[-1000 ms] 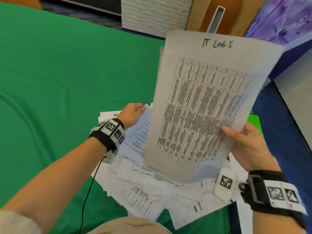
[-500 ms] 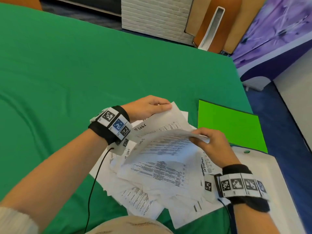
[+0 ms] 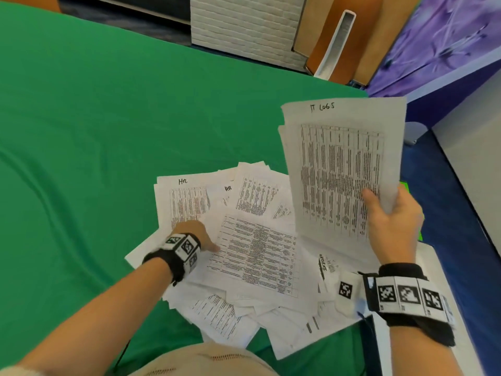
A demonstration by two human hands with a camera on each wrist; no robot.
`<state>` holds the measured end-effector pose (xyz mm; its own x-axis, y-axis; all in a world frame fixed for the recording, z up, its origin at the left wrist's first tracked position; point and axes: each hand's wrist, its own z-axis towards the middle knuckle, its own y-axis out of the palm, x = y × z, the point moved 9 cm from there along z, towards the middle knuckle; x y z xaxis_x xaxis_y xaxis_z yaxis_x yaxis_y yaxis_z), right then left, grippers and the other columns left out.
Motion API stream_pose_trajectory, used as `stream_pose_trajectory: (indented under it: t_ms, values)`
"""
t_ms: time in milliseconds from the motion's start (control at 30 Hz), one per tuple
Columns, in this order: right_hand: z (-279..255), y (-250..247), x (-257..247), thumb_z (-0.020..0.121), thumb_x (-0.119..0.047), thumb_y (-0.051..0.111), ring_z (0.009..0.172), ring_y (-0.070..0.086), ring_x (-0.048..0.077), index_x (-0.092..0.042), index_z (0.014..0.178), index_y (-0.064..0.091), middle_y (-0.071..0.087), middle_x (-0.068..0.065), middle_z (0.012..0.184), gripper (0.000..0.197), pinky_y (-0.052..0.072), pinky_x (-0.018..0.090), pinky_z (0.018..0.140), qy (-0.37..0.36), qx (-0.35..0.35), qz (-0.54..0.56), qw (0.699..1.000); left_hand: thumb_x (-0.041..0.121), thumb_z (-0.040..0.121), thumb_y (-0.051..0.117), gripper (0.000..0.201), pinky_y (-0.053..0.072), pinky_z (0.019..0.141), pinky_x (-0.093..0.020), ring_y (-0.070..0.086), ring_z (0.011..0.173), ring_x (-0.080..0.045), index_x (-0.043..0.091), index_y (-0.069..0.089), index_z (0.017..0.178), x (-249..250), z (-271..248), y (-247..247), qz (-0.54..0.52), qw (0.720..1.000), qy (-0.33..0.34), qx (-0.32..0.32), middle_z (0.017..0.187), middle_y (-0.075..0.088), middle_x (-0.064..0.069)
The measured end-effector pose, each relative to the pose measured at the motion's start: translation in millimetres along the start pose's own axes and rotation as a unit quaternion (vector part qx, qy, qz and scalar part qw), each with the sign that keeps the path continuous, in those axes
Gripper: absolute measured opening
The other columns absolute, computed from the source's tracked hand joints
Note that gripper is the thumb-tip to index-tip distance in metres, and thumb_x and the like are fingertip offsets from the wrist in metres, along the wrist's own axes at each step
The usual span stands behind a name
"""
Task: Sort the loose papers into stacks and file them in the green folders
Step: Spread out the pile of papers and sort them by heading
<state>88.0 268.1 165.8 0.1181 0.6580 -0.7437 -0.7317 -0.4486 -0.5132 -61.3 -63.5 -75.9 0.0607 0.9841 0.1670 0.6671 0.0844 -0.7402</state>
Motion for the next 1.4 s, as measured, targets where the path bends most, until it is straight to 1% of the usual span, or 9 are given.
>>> stream_pose_trajectory:
  t_ms: [100,267,433,600,700,800,1000,1233,1400]
  values:
    - [-3,-4,-1,0.091,-0.020,0.066,0.098,0.063,0.009,-0.013,0.118,0.063,0.068,-0.003,0.107,0.028,0.050,0.030,0.088,0.012,-0.018,0.037,0.999,0.059,0.068,0.078,0.068,0.054,0.088,-0.032,0.064,0.096,-0.023,0.007,0.062,0.109,-7,4,10,0.003,0.999,-0.024,0.035,0.102,0.065,-0.004]
    - [-7,-1,9,0.088,-0.014,0.068,0.100,0.067,0.006,-0.013,0.120,0.064,0.070,-0.012,0.107,0.032,0.056,0.030,0.088,0.061,-0.078,0.111,0.989,0.038,0.083,0.072,0.048,0.049,0.088,-0.034,0.058,0.107,-0.026,0.009,0.052,0.116,-6,10,5,-0.074,0.994,0.003,0.074,0.116,0.060,-0.008]
    - [-11,9,24,0.087,-0.016,0.069,0.100,0.069,0.009,-0.013,0.119,0.065,0.071,-0.006,0.107,0.033,0.057,0.030,0.084,0.093,-0.131,0.126,0.979,0.025,0.094,0.058,0.019,0.043,0.068,-0.030,0.050,0.074,-0.019,0.017,0.045,0.083,0,18,-6,-0.131,0.982,0.064,0.124,0.089,0.059,-0.005]
    - [-14,16,34,0.087,-0.012,0.068,0.089,0.070,0.005,-0.016,0.114,0.065,0.072,-0.009,0.098,0.028,0.059,0.026,0.078,0.104,-0.168,0.115,0.974,0.035,0.096,0.053,0.036,0.049,0.087,-0.041,0.057,0.101,-0.029,0.007,0.047,0.117,-9,10,-28,-0.069,0.963,-0.005,0.259,0.112,0.058,-0.012]
    - [-14,15,38,0.087,-0.013,0.067,0.090,0.070,0.004,-0.016,0.115,0.064,0.071,-0.006,0.103,0.028,0.057,0.025,0.077,0.106,-0.161,0.113,0.975,0.066,0.078,0.063,0.069,0.052,0.085,-0.038,0.059,0.099,-0.026,0.009,0.048,0.114,-3,20,-5,-0.069,0.984,-0.005,0.162,0.109,0.060,-0.008]
    - [-13,17,40,0.087,-0.012,0.068,0.090,0.069,0.002,-0.014,0.118,0.064,0.070,-0.009,0.103,0.032,0.057,0.017,0.074,0.107,-0.163,0.114,0.974,0.054,0.073,0.077,0.074,0.048,0.078,-0.030,0.059,0.103,-0.026,0.007,0.045,0.120,0,27,13,-0.112,0.991,-0.009,0.078,0.113,0.058,-0.008]
    - [-13,21,39,0.083,-0.017,0.073,0.083,0.071,0.005,-0.017,0.111,0.068,0.074,-0.008,0.095,0.028,0.058,0.020,0.068,0.117,-0.212,0.086,0.966,0.020,0.097,0.054,0.022,0.048,0.083,-0.033,0.063,0.097,-0.030,0.009,0.062,0.114,24,17,-35,-0.179,0.962,0.119,0.165,0.109,0.067,-0.010]
    - [-19,61,18,0.077,-0.016,0.074,0.116,0.055,-0.003,-0.015,0.111,0.073,0.056,-0.020,0.133,0.034,0.049,0.015,0.092,0.083,-0.412,0.090,0.903,0.027,0.096,0.057,0.024,0.045,0.096,-0.035,0.060,0.101,-0.013,0.015,0.068,0.114,96,-60,-146,-0.229,0.888,0.374,0.136,0.112,0.067,0.003]
    - [-8,44,-17,0.073,-0.007,0.071,0.104,0.067,0.009,-0.023,0.099,0.078,0.072,-0.006,0.112,0.031,0.052,0.017,0.087,0.079,-0.389,0.183,0.900,0.027,0.098,0.054,0.034,0.042,0.104,-0.035,0.058,0.116,-0.021,0.009,0.061,0.127,105,-79,-197,-0.197,0.885,0.345,0.242,0.127,0.063,-0.006]
